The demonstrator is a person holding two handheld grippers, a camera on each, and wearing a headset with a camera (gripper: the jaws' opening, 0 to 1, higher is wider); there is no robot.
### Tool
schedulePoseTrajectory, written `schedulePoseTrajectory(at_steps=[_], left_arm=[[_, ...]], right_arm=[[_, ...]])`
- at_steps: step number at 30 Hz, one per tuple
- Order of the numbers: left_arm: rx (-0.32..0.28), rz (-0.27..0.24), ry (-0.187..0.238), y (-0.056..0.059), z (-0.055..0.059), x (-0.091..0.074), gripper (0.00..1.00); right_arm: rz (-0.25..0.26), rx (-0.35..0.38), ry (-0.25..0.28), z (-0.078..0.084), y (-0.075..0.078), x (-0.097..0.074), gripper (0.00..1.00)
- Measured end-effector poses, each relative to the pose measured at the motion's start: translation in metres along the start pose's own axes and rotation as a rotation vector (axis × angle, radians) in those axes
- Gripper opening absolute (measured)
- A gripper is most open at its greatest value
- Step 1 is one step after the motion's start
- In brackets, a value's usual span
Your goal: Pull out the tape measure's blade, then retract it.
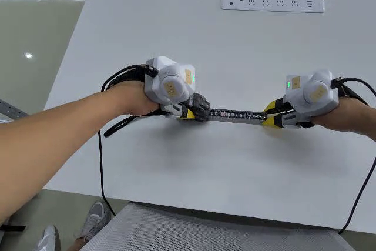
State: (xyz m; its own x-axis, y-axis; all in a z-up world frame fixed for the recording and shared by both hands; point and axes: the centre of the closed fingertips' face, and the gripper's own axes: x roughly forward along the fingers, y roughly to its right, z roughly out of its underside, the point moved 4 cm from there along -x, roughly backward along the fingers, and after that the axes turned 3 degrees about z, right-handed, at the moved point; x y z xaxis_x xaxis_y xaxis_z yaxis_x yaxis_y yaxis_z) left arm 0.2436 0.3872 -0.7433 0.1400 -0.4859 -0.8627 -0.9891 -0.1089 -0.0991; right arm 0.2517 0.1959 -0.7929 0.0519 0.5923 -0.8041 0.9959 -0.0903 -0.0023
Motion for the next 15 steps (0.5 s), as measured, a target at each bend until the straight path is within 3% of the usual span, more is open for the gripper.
schedulePoseTrajectory(at_steps=[15], left_arm=[[0.001, 0.003, -0.003, -0.005, 0.005, 0.007, 0.29]], right_arm=[[0.01, -0.001, -0.021, 0.018, 0.001, -0.016, 0.1]])
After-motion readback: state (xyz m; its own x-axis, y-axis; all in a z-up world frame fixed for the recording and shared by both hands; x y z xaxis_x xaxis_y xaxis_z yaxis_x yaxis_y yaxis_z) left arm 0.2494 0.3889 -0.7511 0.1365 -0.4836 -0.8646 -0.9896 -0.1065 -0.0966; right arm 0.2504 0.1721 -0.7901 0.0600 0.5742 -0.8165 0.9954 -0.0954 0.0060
